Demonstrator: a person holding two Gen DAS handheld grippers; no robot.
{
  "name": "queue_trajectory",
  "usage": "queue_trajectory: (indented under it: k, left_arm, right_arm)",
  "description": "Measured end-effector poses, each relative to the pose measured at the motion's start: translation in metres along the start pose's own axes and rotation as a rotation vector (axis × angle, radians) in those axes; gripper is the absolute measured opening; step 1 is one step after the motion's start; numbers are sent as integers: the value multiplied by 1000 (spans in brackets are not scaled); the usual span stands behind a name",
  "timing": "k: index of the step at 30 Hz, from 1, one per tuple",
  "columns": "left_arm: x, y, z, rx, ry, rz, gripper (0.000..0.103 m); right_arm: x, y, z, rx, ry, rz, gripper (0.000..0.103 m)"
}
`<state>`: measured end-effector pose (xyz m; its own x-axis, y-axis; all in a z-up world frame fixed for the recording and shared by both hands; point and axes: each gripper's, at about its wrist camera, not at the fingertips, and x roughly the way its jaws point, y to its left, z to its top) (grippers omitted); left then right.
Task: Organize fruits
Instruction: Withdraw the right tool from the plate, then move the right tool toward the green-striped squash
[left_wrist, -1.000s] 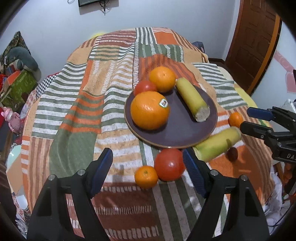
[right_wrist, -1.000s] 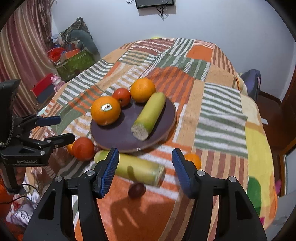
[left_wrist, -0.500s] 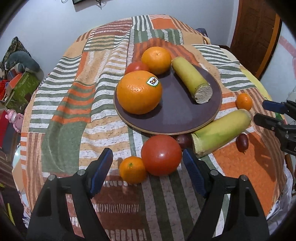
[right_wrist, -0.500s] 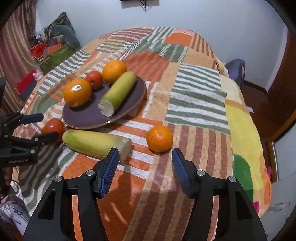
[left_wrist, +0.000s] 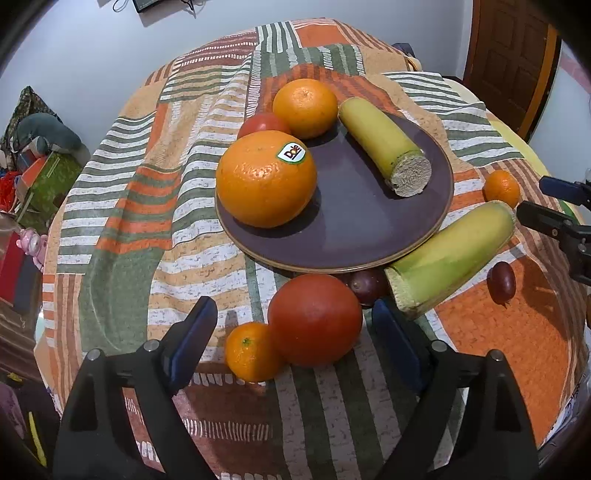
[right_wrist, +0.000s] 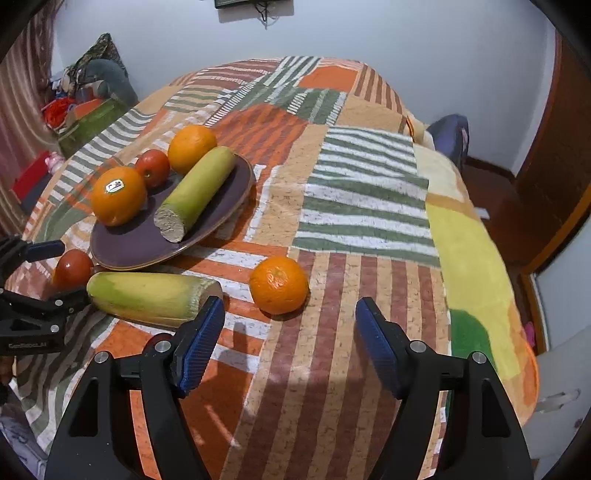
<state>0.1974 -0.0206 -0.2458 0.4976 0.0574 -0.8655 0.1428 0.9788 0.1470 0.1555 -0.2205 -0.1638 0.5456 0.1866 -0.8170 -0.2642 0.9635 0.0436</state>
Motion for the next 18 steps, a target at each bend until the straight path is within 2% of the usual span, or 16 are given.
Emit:
queue_trajectory:
  k: [5,8,18]
  left_arm:
    - [-1,-2,1,10,-2,6,87]
    - [-2,-3,2,23,-6,15,87]
    - [-16,-24,16,59,-50,-37,87]
  right_arm:
    - [10,5,-3,-10,42,37,70]
    - [9,7,-3,-6,37,30,70]
    - [-11,-18,-19,53,33,50,69]
